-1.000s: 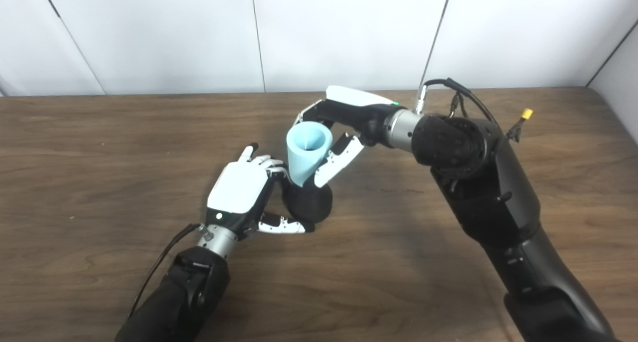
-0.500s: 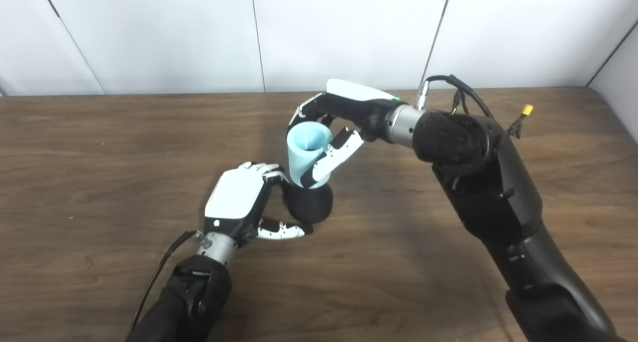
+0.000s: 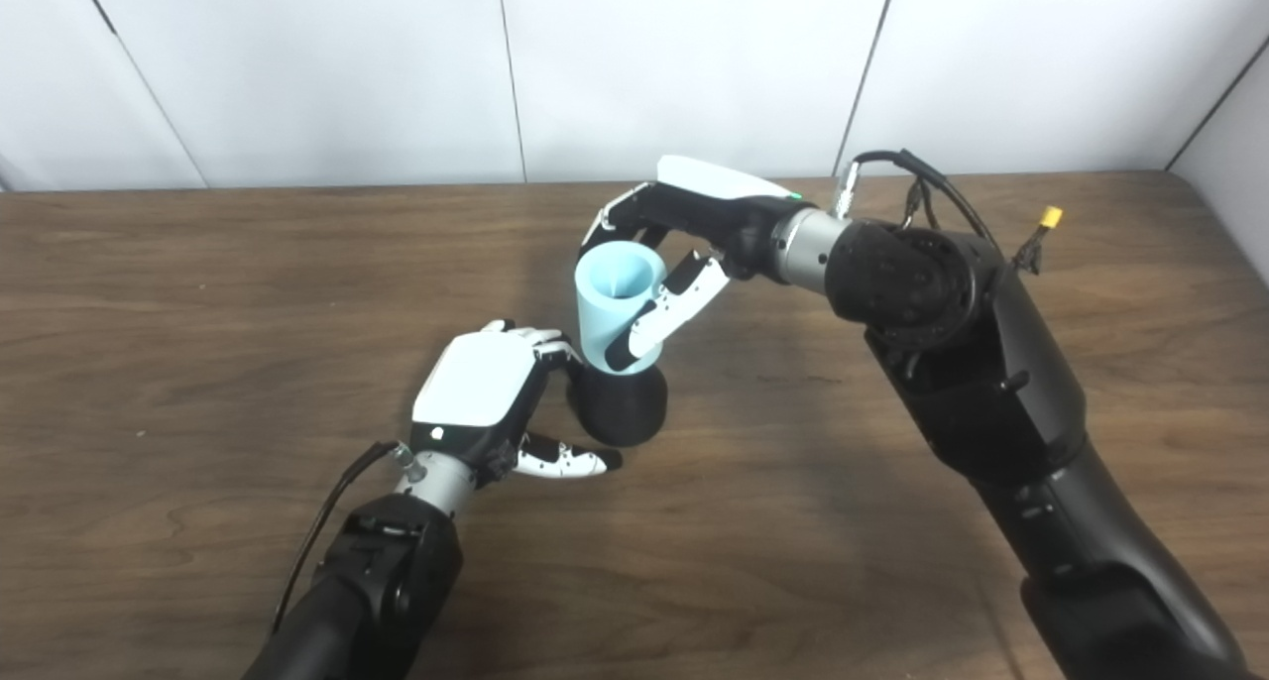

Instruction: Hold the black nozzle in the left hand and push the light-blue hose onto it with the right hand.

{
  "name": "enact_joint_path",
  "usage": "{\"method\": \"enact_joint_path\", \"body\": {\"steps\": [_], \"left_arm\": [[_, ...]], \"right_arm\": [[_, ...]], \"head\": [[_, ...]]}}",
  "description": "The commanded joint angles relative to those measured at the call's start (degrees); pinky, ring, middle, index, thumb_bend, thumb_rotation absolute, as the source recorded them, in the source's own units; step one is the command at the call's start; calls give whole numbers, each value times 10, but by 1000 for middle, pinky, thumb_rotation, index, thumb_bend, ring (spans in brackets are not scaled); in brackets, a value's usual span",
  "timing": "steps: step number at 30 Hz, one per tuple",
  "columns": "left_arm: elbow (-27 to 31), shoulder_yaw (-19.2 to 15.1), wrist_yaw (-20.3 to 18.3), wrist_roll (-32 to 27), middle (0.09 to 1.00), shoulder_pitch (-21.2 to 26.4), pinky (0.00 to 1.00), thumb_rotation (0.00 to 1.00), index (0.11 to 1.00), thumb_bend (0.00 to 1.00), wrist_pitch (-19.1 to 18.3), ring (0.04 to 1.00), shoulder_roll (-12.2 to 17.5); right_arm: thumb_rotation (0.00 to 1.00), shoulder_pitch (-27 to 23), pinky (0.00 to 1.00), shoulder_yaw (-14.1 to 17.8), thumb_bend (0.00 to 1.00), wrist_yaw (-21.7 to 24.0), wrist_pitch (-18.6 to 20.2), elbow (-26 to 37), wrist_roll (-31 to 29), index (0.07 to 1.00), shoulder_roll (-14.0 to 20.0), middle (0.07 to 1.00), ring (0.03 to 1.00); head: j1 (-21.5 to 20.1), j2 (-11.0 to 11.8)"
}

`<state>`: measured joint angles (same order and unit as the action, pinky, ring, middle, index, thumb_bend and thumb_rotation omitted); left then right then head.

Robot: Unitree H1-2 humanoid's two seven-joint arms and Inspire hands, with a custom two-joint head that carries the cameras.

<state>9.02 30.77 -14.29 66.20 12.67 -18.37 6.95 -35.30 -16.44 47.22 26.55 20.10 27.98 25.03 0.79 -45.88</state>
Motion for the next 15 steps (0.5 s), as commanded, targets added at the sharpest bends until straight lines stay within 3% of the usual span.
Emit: {"method": "enact_joint_path", "body": {"steps": [1, 7, 15], "left_arm": [[20, -5, 3, 14, 830, 18, 888, 319, 751, 1000, 1, 843, -11], [22, -19, 8, 4, 827, 27, 881, 301, 672, 1000, 13, 842, -13], [34, -30, -80, 23, 851, 60, 940, 321, 663, 1000, -3, 880, -11]], "right_arm": [[394, -18, 787, 5, 1000, -15, -1, 9, -3, 666, 11, 771, 833], [380, -15, 818, 7, 1000, -15, 2, 10, -3, 671, 12, 780, 851], [395, -14, 789, 7, 1000, -24, -5, 8, -8, 667, 13, 772, 835]], "head": [[0, 0], [3, -1], [6, -2]]}}
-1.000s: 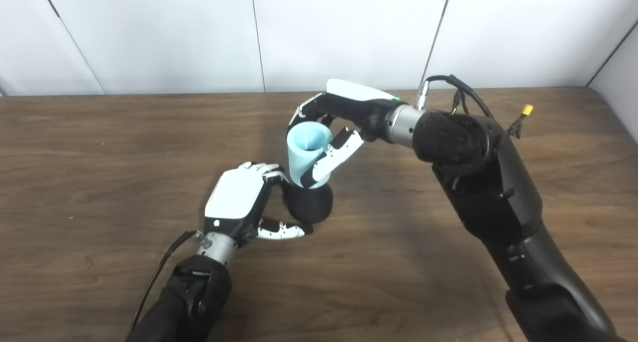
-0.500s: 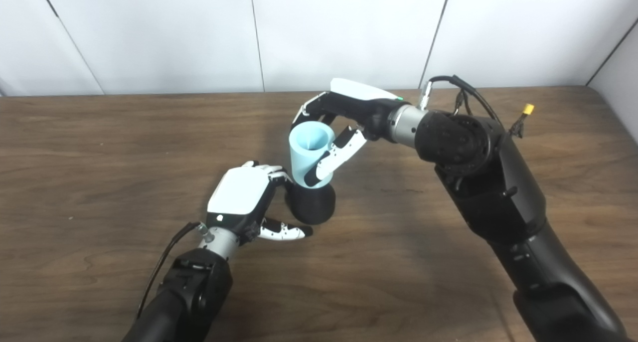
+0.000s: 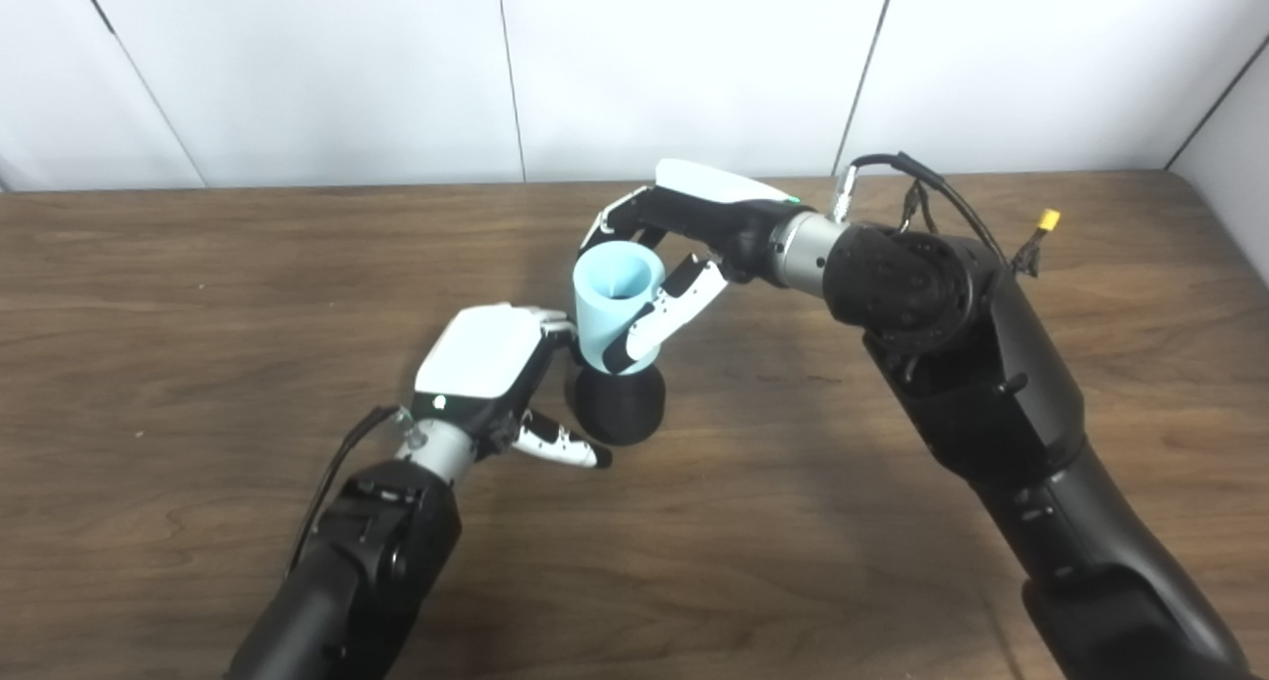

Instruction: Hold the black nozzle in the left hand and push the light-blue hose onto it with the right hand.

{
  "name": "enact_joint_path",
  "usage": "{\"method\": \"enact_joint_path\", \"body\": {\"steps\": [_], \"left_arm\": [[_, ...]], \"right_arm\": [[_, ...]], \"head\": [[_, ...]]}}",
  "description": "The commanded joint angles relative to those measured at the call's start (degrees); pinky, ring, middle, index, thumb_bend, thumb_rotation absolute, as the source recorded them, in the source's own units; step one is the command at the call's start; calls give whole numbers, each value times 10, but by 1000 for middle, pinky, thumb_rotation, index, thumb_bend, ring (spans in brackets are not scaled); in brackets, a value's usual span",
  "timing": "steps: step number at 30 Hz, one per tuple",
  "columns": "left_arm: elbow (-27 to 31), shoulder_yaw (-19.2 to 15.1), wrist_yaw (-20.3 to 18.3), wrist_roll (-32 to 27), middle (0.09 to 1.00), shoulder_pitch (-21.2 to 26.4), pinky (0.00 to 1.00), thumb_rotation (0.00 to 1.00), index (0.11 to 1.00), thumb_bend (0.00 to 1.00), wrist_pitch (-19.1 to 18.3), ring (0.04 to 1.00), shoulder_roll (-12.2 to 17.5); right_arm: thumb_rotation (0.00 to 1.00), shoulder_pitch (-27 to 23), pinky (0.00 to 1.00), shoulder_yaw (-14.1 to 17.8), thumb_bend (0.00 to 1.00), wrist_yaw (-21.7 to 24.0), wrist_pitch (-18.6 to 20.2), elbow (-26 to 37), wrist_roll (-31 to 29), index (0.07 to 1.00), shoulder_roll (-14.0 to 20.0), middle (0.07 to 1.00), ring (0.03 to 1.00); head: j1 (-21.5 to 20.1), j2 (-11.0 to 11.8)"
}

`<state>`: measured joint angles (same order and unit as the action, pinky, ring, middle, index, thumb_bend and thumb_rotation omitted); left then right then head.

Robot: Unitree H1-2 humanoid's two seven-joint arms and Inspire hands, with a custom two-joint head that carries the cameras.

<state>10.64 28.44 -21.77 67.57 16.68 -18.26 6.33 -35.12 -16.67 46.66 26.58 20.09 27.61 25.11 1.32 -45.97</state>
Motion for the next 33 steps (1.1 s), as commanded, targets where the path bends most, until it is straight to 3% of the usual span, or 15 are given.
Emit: {"method": "enact_joint_path", "body": {"steps": [1, 9, 19, 23, 28, 33], "left_arm": [[17, -8, -12, 11, 853, 24, 946, 317, 666, 1000, -6, 882, -4], [19, -19, -33, 13, 854, 35, 953, 311, 659, 1000, -8, 887, -4], [10, -19, -40, 10, 854, 33, 953, 354, 686, 1000, -10, 885, -8], [11, -25, -38, -9, 869, 28, 976, 353, 751, 1000, -11, 895, -15], [15, -29, -40, -16, 899, 23, 990, 421, 890, 1000, -15, 912, -22], [23, -30, -48, -11, 918, 21, 1000, 437, 947, 1000, -25, 927, -28]], "right_arm": [[399, -16, 781, 9, 1000, -19, -6, 7, -4, 668, 13, 772, 831], [419, -16, 813, 9, 1000, -21, 1, 13, -1, 672, 16, 780, 847], [419, -18, 779, 15, 1000, -15, 3, 17, 5, 667, 15, 774, 825], [414, -17, 784, 21, 1000, -10, 3, 16, 5, 662, 13, 777, 825], [408, -17, 793, 20, 1000, -8, 3, 14, 7, 660, 13, 780, 830], [418, -16, 789, 22, 1000, -3, 3, 14, 11, 667, 15, 786, 832]], "head": [[0, -1], [2, -2], [-1, -3], [0, -4], [-1, -5], [-1, -5]]}}
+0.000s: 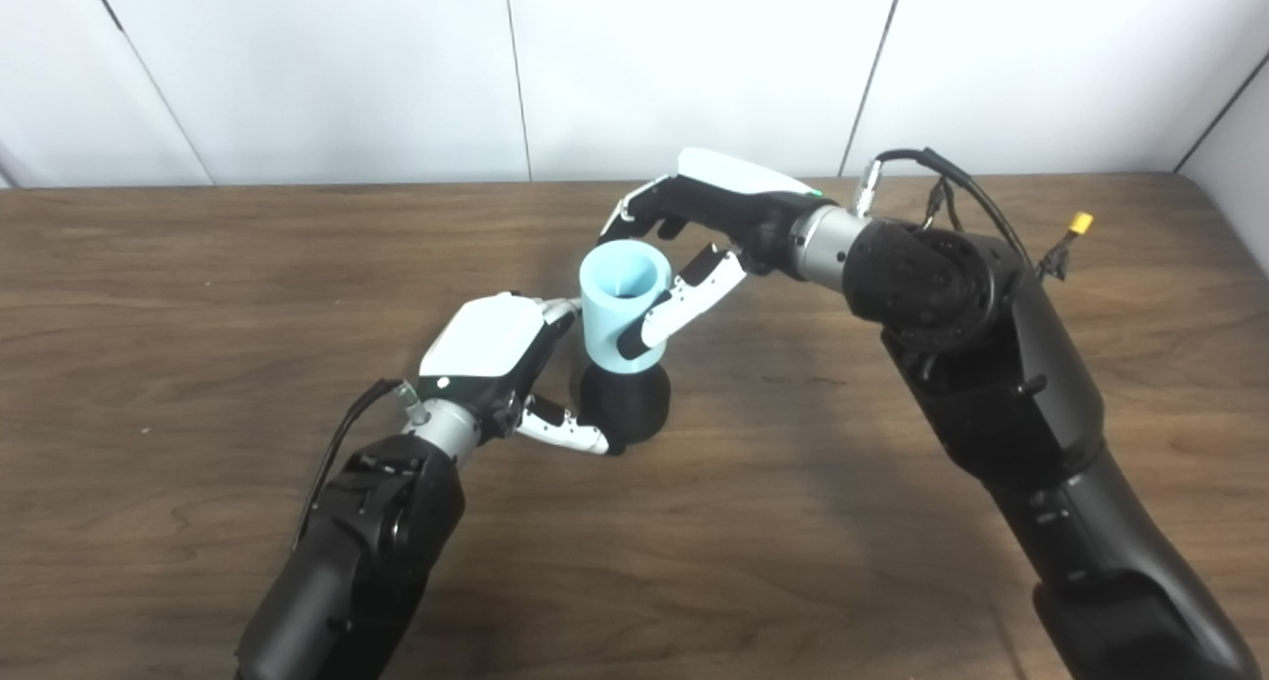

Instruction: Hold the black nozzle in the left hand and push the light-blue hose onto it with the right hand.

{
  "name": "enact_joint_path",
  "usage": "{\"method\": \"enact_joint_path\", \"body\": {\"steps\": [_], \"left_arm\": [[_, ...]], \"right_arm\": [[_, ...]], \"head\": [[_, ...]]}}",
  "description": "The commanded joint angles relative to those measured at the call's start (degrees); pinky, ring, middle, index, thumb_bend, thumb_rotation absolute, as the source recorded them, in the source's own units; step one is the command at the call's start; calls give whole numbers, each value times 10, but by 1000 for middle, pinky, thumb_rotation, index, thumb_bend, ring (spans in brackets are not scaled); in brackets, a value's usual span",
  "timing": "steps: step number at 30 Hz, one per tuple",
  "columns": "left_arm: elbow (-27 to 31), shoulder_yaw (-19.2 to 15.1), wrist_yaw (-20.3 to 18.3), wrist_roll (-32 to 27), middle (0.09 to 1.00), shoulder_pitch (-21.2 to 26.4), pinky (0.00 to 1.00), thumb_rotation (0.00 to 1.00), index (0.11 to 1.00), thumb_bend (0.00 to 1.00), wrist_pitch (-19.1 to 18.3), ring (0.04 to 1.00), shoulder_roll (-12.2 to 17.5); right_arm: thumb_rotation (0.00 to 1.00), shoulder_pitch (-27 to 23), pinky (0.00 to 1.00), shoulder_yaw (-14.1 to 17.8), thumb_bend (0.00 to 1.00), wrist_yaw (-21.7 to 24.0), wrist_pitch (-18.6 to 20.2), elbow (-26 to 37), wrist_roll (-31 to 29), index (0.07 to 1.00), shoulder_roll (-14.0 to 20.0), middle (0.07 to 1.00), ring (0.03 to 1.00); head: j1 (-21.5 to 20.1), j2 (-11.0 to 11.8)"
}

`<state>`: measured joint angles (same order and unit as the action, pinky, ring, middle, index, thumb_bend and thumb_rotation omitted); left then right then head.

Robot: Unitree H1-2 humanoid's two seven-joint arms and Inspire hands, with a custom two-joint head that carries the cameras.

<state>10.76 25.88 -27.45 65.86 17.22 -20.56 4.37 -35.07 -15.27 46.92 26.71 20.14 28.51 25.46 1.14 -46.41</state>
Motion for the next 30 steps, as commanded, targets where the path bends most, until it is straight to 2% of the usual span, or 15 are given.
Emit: {"method": "enact_joint_path", "body": {"steps": [1, 6, 9, 17, 21, 24, 27, 30], "left_arm": [[21, -4, 9, 7, 920, 15, 1000, 440, 950, 1000, -4, 930, -9], [19, -2, 12, 8, 930, 16, 1000, 428, 932, 1000, -6, 937, -9], [16, 4, 0, 15, 941, 18, 1000, 431, 921, 1000, -9, 948, -7], [-23, 17, 57, 14, 939, 11, 1000, 400, 805, 1000, 5, 953, -9], [-42, 22, 74, 11, 934, 11, 1000, 401, 773, 1000, 4, 954, -10], [-54, 23, 80, 1, 936, 13, 1000, 396, 764, 1000, 5, 959, -10], [-60, 27, 81, -1, 940, 15, 1000, 411, 770, 1000, 5, 962, -7], [-62, 29, 78, -2, 939, 16, 1000, 405, 790, 1000, 3, 964, -8]], "right_arm": [[420, -17, 783, 6, 1000, -7, 1, 14, 3, 667, 13, 785, 829], [417, -16, 772, 10, 1000, -6, 2, 13, 4, 666, 9, 784, 825], [428, -18, 773, 4, 1000, -7, 1, 11, 4, 666, 12, 780, 823], [426, -18, 807, 11, 1000, -2, 2, 13, 7, 665, 6, 778, 835], [431, -18, 839, 22, 1000, 13, 2, 16, 17, 673, -2, 781, 850], [453, -16, 844, 31, 1000, 20, 2, 15, 20, 701, -9, 782, 854], [454, -15, 781, 44, 1000, 33, 2, 18, 29, 747, -18, 789, 828], [458, -13, 777, 56, 1000, 47, 2, 20, 37, 796, -26, 811, 832]], "head": [[-2, -2], [-4, -3], [-4, -4], [-5, -6], [-5, -7], [-5, -8], [-5, -8], [-5, -9]]}}
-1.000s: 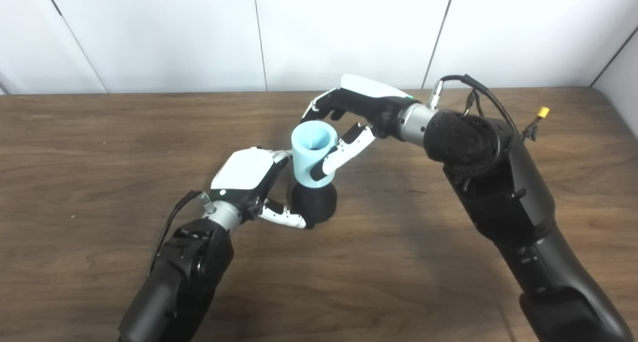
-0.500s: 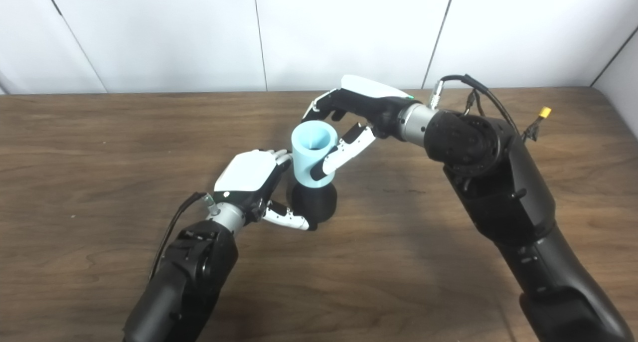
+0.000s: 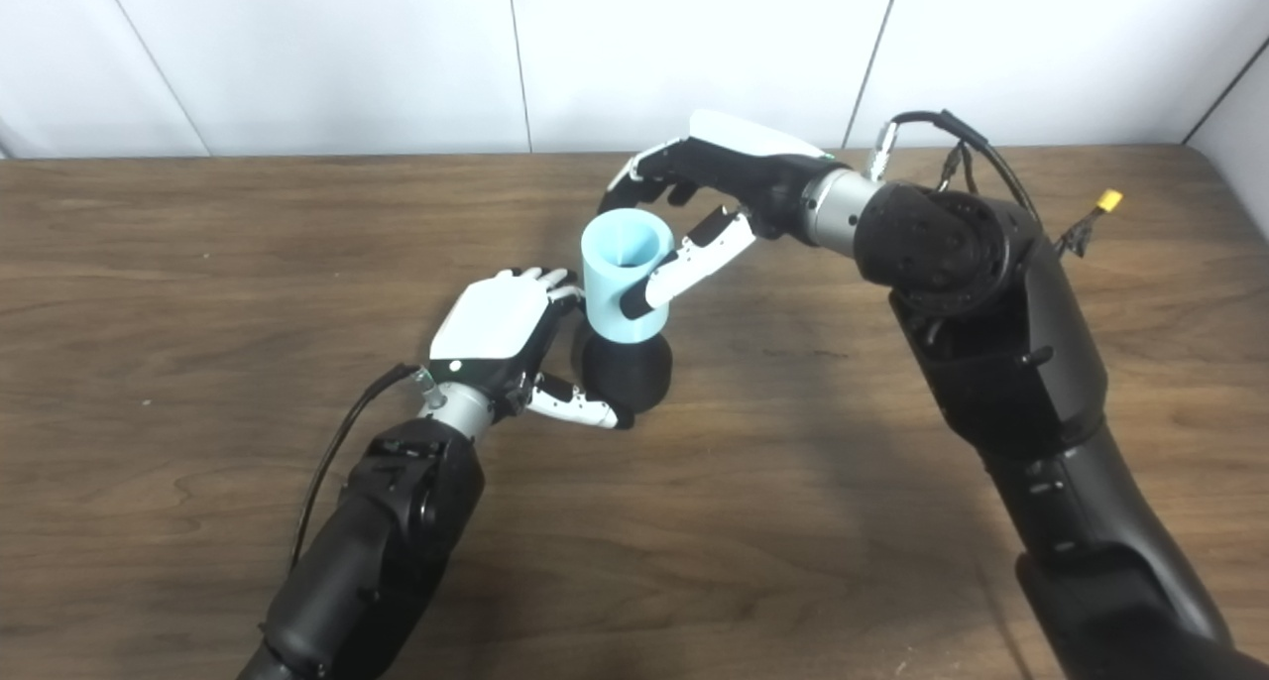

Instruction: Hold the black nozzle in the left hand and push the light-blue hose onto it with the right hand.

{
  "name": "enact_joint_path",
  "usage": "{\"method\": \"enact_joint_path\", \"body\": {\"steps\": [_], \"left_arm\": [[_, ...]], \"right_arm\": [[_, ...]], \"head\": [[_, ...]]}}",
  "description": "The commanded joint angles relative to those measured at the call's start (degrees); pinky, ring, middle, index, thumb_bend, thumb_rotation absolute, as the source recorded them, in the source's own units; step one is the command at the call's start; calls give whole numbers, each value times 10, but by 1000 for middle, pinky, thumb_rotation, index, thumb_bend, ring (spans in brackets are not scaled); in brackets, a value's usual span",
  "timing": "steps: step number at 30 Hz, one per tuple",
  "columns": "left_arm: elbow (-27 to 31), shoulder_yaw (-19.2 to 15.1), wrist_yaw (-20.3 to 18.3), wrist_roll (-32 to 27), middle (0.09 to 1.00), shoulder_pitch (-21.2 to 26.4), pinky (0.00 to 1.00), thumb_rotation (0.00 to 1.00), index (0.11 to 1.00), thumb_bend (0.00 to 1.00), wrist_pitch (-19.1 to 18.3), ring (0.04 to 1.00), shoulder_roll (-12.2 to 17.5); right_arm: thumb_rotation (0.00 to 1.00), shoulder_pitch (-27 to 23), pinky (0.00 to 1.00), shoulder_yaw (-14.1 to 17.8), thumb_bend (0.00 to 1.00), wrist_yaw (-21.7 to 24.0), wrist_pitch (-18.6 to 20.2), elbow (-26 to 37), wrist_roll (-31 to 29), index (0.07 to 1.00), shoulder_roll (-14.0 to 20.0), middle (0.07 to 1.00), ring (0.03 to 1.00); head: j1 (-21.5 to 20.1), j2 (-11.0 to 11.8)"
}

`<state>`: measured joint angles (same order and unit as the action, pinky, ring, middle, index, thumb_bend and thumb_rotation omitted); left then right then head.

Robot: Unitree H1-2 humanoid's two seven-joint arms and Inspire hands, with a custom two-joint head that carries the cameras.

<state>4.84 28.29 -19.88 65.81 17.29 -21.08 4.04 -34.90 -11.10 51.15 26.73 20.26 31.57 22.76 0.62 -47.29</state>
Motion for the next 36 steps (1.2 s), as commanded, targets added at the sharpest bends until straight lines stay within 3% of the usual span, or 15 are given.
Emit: {"method": "enact_joint_path", "body": {"steps": [1, 5, 12, 25, 28, 36], "left_arm": [[-4, 5, 5, -3, 938, 15, 1000, 399, 796, 1000, 9, 963, -5], [-6, 7, 17, -4, 927, 12, 1000, 390, 804, 1000, 12, 950, -6], [0, 9, 11, -16, 936, 12, 1000, 439, 833, 1000, 15, 957, -3], [9, 13, 6, -40, 939, 8, 1000, 430, 858, 1000, 15, 967, -10], [8, 13, 11, -47, 941, 7, 1000, 423, 841, 1000, 17, 971, -11], [-4, 13, 37, -54, 899, 6, 1000, 325, 683, 993, 25, 944, -8]], "right_arm": [[464, -14, 792, 18, 1000, 10, 2, 20, 12, 816, -1, 824, 843], [480, -13, 843, 33, 1000, 27, 2, 20, 26, 868, -13, 874, 893], [455, -12, 892, 39, 1000, 34, 2, 20, 33, 865, -15, 875, 909], [458, -11, 823, 46, 1000, 38, 2, 22, 38, 836, -17, 864, 876], [460, -11, 835, 48, 1000, 39, 2, 24, 38, 834, -17, 868, 884], [428, -11, 805, 62, 1000, 45, 2, 26, 36, 833, -21, 871, 881]], "head": [[1, -1], [0, -1], [1, -1], [1, -3], [1, -3], [1, -3]]}}
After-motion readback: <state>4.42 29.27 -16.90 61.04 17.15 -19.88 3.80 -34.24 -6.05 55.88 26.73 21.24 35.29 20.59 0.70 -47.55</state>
